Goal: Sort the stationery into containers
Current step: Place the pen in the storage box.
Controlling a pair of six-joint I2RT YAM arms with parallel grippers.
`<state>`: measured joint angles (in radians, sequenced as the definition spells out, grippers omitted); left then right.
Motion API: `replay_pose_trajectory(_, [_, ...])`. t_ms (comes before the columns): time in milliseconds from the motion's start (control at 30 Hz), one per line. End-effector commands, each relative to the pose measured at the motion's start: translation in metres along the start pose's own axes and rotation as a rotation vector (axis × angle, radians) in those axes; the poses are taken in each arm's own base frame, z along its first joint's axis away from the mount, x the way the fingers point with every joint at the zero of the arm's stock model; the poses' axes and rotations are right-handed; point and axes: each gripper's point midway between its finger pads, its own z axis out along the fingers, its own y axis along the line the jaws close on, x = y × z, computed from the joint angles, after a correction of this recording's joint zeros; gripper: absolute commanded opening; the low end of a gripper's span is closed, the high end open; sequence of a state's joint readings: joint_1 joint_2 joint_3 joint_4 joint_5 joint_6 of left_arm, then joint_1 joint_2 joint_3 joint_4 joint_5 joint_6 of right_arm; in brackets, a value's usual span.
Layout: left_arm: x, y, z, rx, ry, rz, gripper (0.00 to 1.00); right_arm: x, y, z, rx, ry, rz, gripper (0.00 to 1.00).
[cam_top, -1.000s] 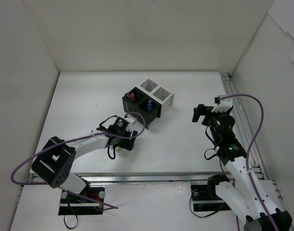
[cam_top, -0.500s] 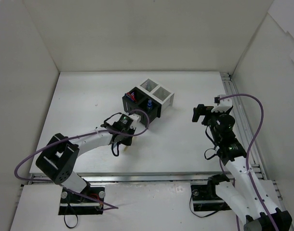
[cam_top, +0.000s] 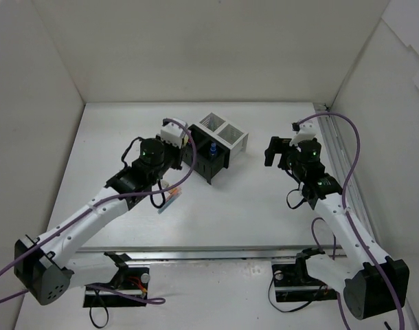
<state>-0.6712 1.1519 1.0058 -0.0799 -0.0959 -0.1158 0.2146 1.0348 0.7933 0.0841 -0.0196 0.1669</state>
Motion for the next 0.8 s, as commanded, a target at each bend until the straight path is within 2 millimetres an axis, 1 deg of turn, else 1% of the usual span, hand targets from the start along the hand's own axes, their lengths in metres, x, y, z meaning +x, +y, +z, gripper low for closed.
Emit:
replay_pose_trajectory(0, [-0.088,0.020,0.024,-0.091,-0.239,0.058,0.00,-0.037,0.009,-0.003,-0.040,-0.127,0.056,0.98])
replay_pose_trajectory(33, [-0.098,0.020,0.031,-0.085,-0.255,0.089,0.00,-0.044,0.010,-0.004,-0.046,-0.154,0.059,0.98])
replay_pose_trajectory(67, [-0.098,0.025,0.053,-0.097,-0.244,0.093,0.00,-0.045,0.008,-0.003,-0.034,-0.163,0.061,0.98])
replay_pose_trajectory(100, [-0.127,0.028,0.056,-0.106,-0.300,0.076,0.00,-0.046,0.008,-0.003,-0.032,-0.166,0.058,0.98])
replay_pose_trajectory(133, [-0.136,0.028,0.066,-0.099,-0.317,0.066,0.00,-0.048,0.007,-0.003,-0.026,-0.174,0.055,0.98])
replay_pose_trajectory(167, [-0.133,0.029,0.091,-0.101,-0.309,0.064,0.00,-0.048,0.007,-0.003,-0.021,-0.175,0.051,0.98])
replay_pose_trajectory(200, [-0.156,0.035,0.095,-0.112,-0.357,0.054,0.00,-0.052,0.001,-0.004,0.011,-0.189,0.049,0.98])
replay_pose_trajectory(233, [-0.163,0.028,0.104,-0.081,-0.371,0.058,0.00,-0.054,-0.001,-0.004,0.016,-0.196,0.047,0.98])
replay_pose_trajectory(267, [-0.154,0.025,0.127,-0.070,-0.354,0.064,0.00,-0.054,-0.003,-0.004,0.027,-0.200,0.042,0.98])
replay_pose_trajectory(300, [-0.175,0.029,0.129,-0.075,-0.396,0.058,0.00,-0.055,-0.003,-0.004,0.031,-0.201,0.032,0.98])
replay_pose_trajectory(333, [-0.179,0.025,0.136,-0.056,-0.408,0.061,0.00,-0.055,-0.004,-0.003,0.031,-0.200,0.026,0.98])
replay_pose_trajectory(367, [-0.169,0.027,0.157,-0.056,-0.393,0.063,0.00,-0.054,-0.004,-0.002,0.036,-0.196,0.021,0.98])
replay_pose_trajectory(400, [-0.183,0.026,0.161,-0.048,-0.427,0.062,0.00,-0.053,-0.008,0.001,0.055,-0.187,0.015,0.98])
replay_pose_trajectory(433, [-0.185,0.023,0.169,-0.017,-0.432,0.029,0.00,-0.050,-0.010,0.002,0.064,-0.174,0.011,0.98])
replay_pose_trajectory(467, [-0.167,0.027,0.191,-0.017,-0.389,0.026,0.00,-0.047,-0.014,0.005,0.082,-0.162,0.003,0.98])
replay_pose_trajectory(500, [-0.182,0.025,0.195,-0.007,-0.421,0.021,0.00,-0.047,-0.016,0.005,0.092,-0.156,-0.006,0.98])
replay_pose_trajectory(533, [-0.181,0.030,0.203,-0.009,-0.417,0.010,0.00,-0.045,-0.017,0.006,0.098,-0.150,-0.006,0.98])
replay_pose_trajectory(567, [-0.163,0.028,0.222,0.000,-0.384,0.014,0.00,-0.045,-0.019,0.008,0.106,-0.146,-0.011,0.98])
replay_pose_trajectory(600, [-0.169,0.026,0.226,0.009,-0.399,0.016,0.00,-0.044,-0.020,0.009,0.109,-0.142,-0.016,0.98])
replay_pose_trajectory(633, [-0.167,0.023,0.231,0.026,-0.398,0.016,0.00,-0.044,-0.021,0.009,0.112,-0.140,-0.015,0.98])
replay_pose_trajectory(667, [-0.158,0.021,0.240,0.035,-0.380,0.021,0.00,-0.043,-0.022,0.011,0.116,-0.136,-0.022,0.98])
replay_pose_trajectory(767, [-0.149,0.019,0.245,0.048,-0.369,0.011,0.00,-0.042,-0.024,0.012,0.128,-0.131,-0.027,0.98])
